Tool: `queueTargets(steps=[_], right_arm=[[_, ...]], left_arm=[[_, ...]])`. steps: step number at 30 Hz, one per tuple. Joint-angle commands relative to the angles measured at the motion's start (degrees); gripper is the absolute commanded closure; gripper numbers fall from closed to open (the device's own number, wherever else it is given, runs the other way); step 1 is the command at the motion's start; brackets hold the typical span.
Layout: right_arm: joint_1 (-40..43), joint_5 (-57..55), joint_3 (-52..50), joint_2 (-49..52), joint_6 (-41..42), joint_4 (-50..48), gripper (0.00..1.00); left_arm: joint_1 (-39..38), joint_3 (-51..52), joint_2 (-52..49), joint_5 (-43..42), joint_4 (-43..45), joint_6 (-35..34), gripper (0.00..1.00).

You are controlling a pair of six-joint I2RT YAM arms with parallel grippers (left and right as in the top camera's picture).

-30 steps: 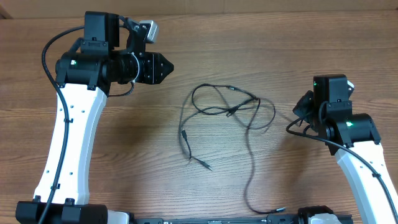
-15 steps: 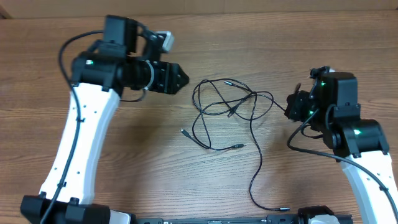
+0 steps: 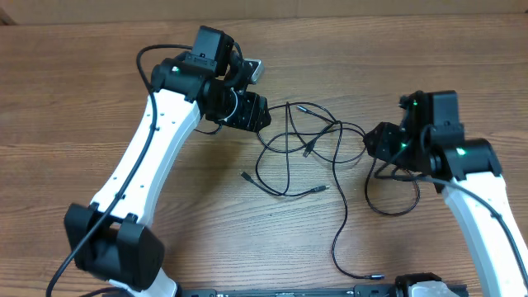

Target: Untangle cables

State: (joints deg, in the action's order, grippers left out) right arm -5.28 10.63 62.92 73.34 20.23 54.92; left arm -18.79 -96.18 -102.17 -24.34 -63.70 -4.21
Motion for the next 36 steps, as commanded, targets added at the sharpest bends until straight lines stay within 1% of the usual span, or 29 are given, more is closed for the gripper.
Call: queueTargets(steps=[1, 4, 7, 10, 12, 14, 18, 19, 21, 22, 23, 24, 26, 27, 30, 32, 34, 36], right_arm=[[0.0, 6.0, 1.2, 5.1, -4.5, -1.2, 0.58], [0.0, 9.7, 1.2, 9.4, -5.8, -3.2, 0.58], [0.0, 12.1, 1.2, 13.2, -5.7, -5.0, 0.58], [-0.1, 13.1, 1.2, 16.5, -5.7, -6.5, 0.58], [-0.3, 13.0, 1.2, 18.7, -5.7, -7.4, 0.58], [-0.7, 13.1, 1.2, 20.7, -5.7, -8.2, 0.58], [-1.9, 13.0, 1.2, 23.9, -5.7, -9.6, 0.59], [-2.1, 13.0, 1.2, 24.5, -5.6, -9.9, 0.62], [-2.2, 13.0, 1.2, 25.9, -5.0, -10.6, 0.74], [-2.2, 13.0, 1.2, 26.4, -4.5, -10.8, 0.81], [-2.2, 13.0, 1.2, 26.6, -4.2, -10.8, 0.90], [-2.2, 13.0, 1.2, 26.7, -4.2, -10.7, 0.96], [-2.2, 13.0, 1.2, 26.3, -4.3, -9.8, 0.96], [-1.9, 12.3, 1.4, 25.9, -4.2, -8.8, 0.96], [-0.6, 6.1, 3.1, 24.1, -4.2, -4.0, 0.96], [0.5, -1.4, 5.4, 22.1, -4.2, 0.6, 0.96], [1.7, -9.9, 8.5, 20.0, -3.5, 5.1, 0.96], [3.3, -18.1, 12.3, 17.7, -1.0, 9.3, 0.96]], left_arm=[[-0.6, -1.5, -3.8, -1.6, 1.3, -1.2, 0.37], [-1.3, -1.5, -6.5, -5.2, 3.8, -1.2, 0.36], [-2.2, -1.5, -9.0, -5.3, 6.8, -1.2, 0.34], [-3.0, -1.5, -11.4, -7.2, 10.0, -2.3, 0.26], [-3.6, -1.5, -12.9, -10.1, 12.2, -2.7, 0.24], [-4.1, -1.5, -14.1, -12.2, 14.2, -2.8, 0.24], [-5.0, -1.5, -16.0, -12.3, 15.8, -3.7, 0.26], [-5.3, -1.5, -16.4, -12.3, 16.0, -3.7, 0.29], [-5.7, -1.5, -17.2, -12.3, 16.0, -3.7, 0.35], [-5.9, -1.5, -17.5, -12.3, 15.8, -3.7, 0.39], [-6.1, -1.5, -17.9, -12.2, 15.6, -3.7, 0.47], [-6.1, -1.5, -18.2, -11.8, 15.1, -3.7, 0.62], [-6.1, -1.5, -18.3, -8.9, 13.1, -3.7, 0.91], [-5.9, -1.5, -18.3, -5.7, 11.3, -3.7, 0.96], [-3.8, -1.5, -17.7, 3.5, 6.3, -5.1, 0.96], [-1.4, -1.5, -16.9, 8.0, 3.6, -6.8, 0.96], [1.8, -1.6, -15.3, 9.5, 1.9, -6.8, 0.96], [5.9, -1.6, -12.6, 9.5, 1.1, -6.7, 0.96]])
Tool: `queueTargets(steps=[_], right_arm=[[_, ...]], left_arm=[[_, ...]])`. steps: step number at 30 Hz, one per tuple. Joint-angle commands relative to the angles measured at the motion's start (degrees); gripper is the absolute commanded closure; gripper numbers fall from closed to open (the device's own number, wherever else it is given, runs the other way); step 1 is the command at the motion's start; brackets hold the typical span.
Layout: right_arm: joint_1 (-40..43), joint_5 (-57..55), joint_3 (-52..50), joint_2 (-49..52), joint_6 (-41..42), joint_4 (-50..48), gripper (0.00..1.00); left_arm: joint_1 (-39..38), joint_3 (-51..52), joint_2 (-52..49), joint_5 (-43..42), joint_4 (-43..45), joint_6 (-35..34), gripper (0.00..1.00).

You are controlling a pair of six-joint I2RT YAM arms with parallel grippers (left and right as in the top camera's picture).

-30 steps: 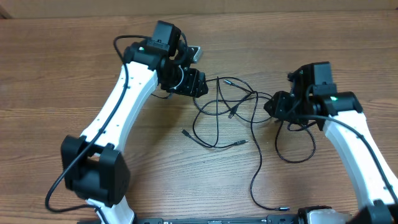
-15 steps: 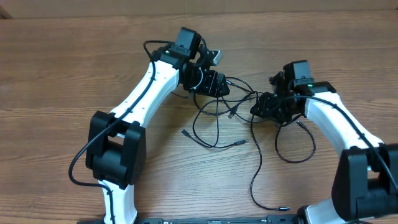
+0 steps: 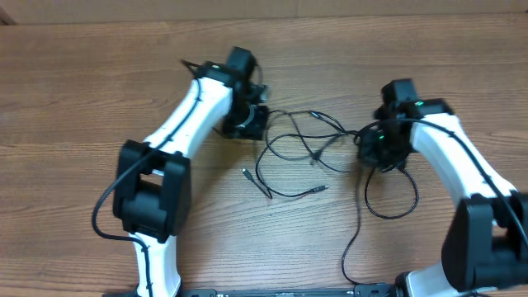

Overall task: Untangle cables
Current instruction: 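Pull the held cables outward to the left and right edges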

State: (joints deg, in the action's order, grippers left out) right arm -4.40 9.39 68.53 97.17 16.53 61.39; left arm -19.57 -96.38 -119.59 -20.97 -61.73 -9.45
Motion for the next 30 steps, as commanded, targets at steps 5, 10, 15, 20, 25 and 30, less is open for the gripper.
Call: queueTargets(steps=[5, 10, 15, 20, 25, 30], right_arm=[[7.2, -23.3, 16.0, -12.3, 4.6, 8.0, 0.96], [9.7, -25.9, 22.5, -17.9, 2.8, 7.3, 0.96], [9.6, -28.9, 25.9, -23.3, 2.5, 3.1, 0.96], [9.6, -33.1, 26.5, -27.8, 2.5, -0.9, 0.96], [9.6, -42.2, 26.5, -29.7, 3.3, -1.4, 0.96], [9.7, -49.5, 26.5, -29.9, 5.0, -1.1, 0.96]], left_arm=[[18.0, -1.4, 13.7, 5.1, -1.0, -1.5, 0.96], [27.8, -1.4, 22.3, 1.8, -1.0, -1.5, 0.96], [33.3, -1.4, 27.7, -3.7, -0.9, -0.8, 0.96], [35.3, -1.4, 31.5, -0.8, 0.1, -0.7, 0.96], [38.1, -1.4, 35.4, 1.8, 3.1, -1.4, 0.96], [43.8, -1.4, 39.4, 2.0, 5.6, -4.7, 0.95]])
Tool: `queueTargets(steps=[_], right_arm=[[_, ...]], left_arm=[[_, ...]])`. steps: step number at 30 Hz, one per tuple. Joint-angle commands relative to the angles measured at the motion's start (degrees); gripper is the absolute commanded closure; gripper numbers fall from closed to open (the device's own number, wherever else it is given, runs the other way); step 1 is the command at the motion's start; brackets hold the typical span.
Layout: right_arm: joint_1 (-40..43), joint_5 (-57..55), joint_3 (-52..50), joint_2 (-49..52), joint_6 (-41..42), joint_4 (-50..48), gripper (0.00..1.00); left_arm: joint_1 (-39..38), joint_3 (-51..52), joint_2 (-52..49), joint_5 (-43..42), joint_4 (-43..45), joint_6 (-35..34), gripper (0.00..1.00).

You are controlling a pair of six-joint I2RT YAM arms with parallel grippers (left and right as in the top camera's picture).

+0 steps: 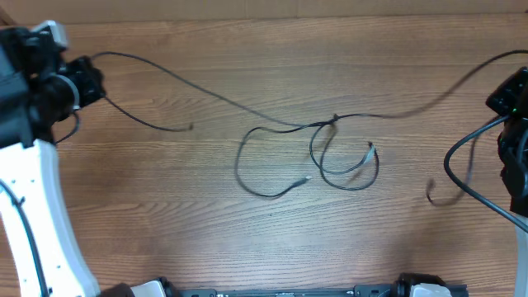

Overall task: Untangle cables
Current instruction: 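Pull the held cables outward to the left and right edges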

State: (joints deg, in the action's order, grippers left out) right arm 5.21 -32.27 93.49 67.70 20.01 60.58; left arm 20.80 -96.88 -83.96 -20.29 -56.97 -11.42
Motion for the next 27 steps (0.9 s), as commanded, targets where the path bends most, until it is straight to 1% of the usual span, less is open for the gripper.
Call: queueTargets(steps=[1, 3, 5, 7, 11, 13, 15, 18, 20, 23, 24, 27], right_arm=[[0.1, -8.6, 1.5, -0.4, 2.8, -0.3, 0.96], [0.1, -8.1, 1.5, -0.4, 4.4, -0.3, 0.96], [0.1, -4.1, 1.5, -0.4, 4.4, -0.3, 0.96], [0.1, 2.5, 1.5, -0.3, 3.5, -0.3, 0.96], [0.1, 15.6, 1.5, 0.8, -0.5, 0.5, 0.96], [0.1, 17.2, 1.5, 1.4, -0.8, 1.6, 0.96], [0.1, 17.2, 1.5, 1.8, -0.8, 2.6, 0.96], [0.1, 17.2, 1.4, 2.3, -0.8, 3.8, 0.96], [0.1, 17.2, 1.4, 2.5, -0.8, 4.4, 0.96], [0.1, 17.2, 1.4, 2.6, -0.8, 5.0, 0.96], [0.1, 17.2, 1.4, 2.6, -0.8, 5.3, 0.96], [0.1, 17.2, 1.4, 2.6, -0.8, 5.9, 0.96]], left_arm=[[4.8, -0.9, 4.5, 1.3, 1.3, -3.4, 0.96], [7.7, -0.9, 5.7, 1.2, 2.0, -5.6, 0.96], [9.7, -0.9, 6.6, -0.2, 2.9, -8.0, 0.96], [10.8, -0.9, 7.2, -5.8, 4.5, -8.5, 0.96], [10.6, -0.9, 7.6, -20.4, 9.6, -7.2, 0.96], [10.6, -0.9, 7.6, -24.2, 11.6, -7.2, 0.96], [10.6, -0.9, 7.6, -24.3, 11.9, -7.1, 0.96], [10.3, -0.9, 7.5, -21.2, 9.0, -4.4, 0.96], [9.7, -0.9, 7.4, -15.6, 6.2, -2.4, 0.96], [9.3, -0.9, 7.2, -2.5, 2.9, -1.9, 0.95], [9.3, -0.9, 7.1, 3.0, 2.1, -1.9, 0.96], [9.3, -0.9, 7.1, 16.5, 1.5, -4.3, 0.96]])
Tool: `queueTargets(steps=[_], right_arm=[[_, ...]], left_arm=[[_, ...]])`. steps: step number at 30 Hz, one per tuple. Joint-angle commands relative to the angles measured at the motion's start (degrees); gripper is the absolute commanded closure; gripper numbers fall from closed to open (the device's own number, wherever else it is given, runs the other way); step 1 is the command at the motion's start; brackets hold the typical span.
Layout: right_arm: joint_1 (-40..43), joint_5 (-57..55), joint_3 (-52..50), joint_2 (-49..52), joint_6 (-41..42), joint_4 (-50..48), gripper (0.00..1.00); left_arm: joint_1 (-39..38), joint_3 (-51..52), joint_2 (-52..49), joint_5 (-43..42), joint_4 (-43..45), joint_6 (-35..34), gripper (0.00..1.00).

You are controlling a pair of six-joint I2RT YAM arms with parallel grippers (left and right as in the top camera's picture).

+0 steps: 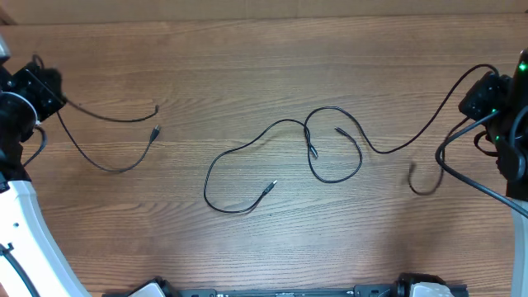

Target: Untangle cables

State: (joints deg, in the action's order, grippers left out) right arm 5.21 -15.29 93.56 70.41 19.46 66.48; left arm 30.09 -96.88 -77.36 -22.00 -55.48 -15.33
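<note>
Three thin black cables lie on the wooden table (247, 247) in the overhead view. My left gripper (46, 89) at the far left edge is shut on a short cable (107, 118); its two ends hang slack near it, apart from the others. My right gripper (478, 97) at the far right is shut on a second cable (412, 142), which sags leftward to the centre. A third cable (235, 150) lies loose in the middle. Its loop (357, 157) crosses the free end of the right-held cable.
White arm links reach in at the lower left (21, 223) and at the right edge (516, 165). A hooked tail of cable (421, 188) lies below the right gripper. The arms' bases show along the front edge.
The left-held cable was stretched to a knot at the centre; now it is free of it and slack at the left. The knot has opened into a loose loop. The right-held cable sags.
Both grippers were at a tangled heap of cables in the table's middle, one on each side. Later they stood far apart at the table's edges with cables stretched to a central knot. Now the left cable is separate and the knot is a loose loop.
</note>
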Motion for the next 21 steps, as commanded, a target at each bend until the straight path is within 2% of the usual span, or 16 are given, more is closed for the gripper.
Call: queueTargets(steps=[1, 5, 9, 21], right_arm=[[0.1, 0.2, 1.4, -0.1, -0.3, 0.1, 0.96], [0.1, 0.2, 1.4, -0.1, -0.2, 0.5, 0.96], [0.1, 0.2, 1.4, -0.1, -0.2, 0.5, 0.96], [0.1, 0.2, 1.4, -0.1, -0.2, 1.4, 0.96]], left_arm=[[0.0, -0.9, 0.5, 22.2, 0.1, -1.0, 0.96], [0.0, -0.9, 0.2, 37.0, 1.4, -3.1, 0.96], [0.0, -0.9, -1.5, 44.0, 2.0, -3.0, 0.96], [0.0, -0.9, -12.3, 45.8, 0.3, -2.7, 0.96]])
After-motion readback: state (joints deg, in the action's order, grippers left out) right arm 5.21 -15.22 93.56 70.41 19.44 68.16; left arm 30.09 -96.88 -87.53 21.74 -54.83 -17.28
